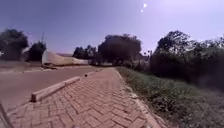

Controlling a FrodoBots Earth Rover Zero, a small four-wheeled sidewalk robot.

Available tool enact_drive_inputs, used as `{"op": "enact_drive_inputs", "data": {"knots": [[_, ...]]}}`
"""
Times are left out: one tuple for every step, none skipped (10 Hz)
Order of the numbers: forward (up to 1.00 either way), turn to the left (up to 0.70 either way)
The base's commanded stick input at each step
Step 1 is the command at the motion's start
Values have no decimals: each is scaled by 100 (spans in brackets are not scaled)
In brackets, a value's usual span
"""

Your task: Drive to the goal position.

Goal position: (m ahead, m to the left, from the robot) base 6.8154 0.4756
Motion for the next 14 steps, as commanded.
{"op": "enact_drive_inputs", "data": {"knots": [[30, 0], [30, 0], [30, 0], [30, 0], [30, 0], [30, 0], [30, 0], [30, 0], [30, 0], [30, 0], [30, 0], [30, 0], [30, 0], [30, 0]]}}
